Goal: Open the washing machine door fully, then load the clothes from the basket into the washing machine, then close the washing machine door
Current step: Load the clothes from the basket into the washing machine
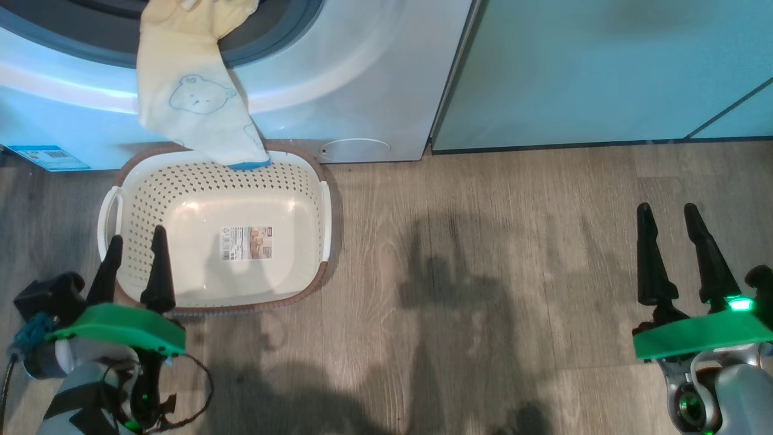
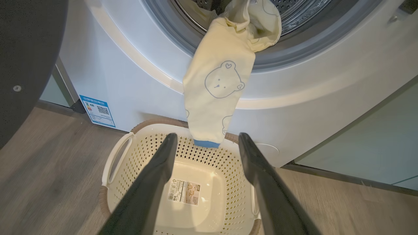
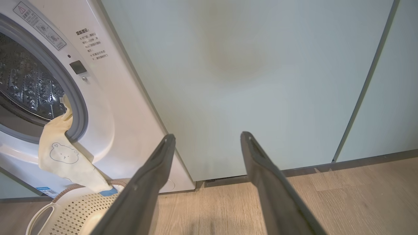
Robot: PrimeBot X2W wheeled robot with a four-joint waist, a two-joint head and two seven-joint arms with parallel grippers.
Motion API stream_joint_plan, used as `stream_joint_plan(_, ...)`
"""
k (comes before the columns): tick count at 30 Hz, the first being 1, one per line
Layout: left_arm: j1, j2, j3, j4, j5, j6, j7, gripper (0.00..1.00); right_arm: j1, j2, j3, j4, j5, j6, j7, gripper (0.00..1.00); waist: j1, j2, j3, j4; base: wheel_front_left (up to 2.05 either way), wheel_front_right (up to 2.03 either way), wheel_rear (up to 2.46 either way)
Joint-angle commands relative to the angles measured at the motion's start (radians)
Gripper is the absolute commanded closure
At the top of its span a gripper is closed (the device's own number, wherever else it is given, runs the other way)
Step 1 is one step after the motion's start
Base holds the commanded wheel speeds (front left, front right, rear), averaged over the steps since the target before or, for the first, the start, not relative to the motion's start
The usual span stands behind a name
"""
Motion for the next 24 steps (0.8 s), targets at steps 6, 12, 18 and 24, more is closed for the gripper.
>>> stream_joint_plan(6, -0.045, 0.028, 0.012, 0.028, 0.016, -0.032, 0.005, 0.00, 0.006, -0.012, 0.020, -0.030, -0.003, 0.004, -0.010, 0.00, 0.0001, -0.0001, 0.016, -0.004, 0.00, 0.00, 0.00)
stream_joint_plan(12, -0.164, 0.070, -0.023, 0.168, -0.007, -0.091, 0.045, 0.00, -0.017, -0.013, 0.040, -0.032, 0.000, 0.004, -0.010, 0.00, 0.0001, -0.0001, 0.063, -0.032, 0.00, 0.00, 0.00)
stream_joint_plan(18, -0.328, 0.132, -0.052, 0.340, -0.054, -0.122, 0.104, 0.00, -0.038, -0.013, 0.044, -0.035, 0.001, 0.004, -0.010, 0.00, 0.0001, -0.0001, 0.130, -0.064, 0.00, 0.00, 0.00)
stream_joint_plan(24, -0.496, 0.203, -0.165, 0.462, -0.134, -0.130, 0.266, 0.00, -0.064, -0.013, 0.053, -0.042, 0.000, 0.004, -0.010, 0.00, 0.0001, -0.0001, 0.204, -0.084, 0.00, 0.00, 0.00)
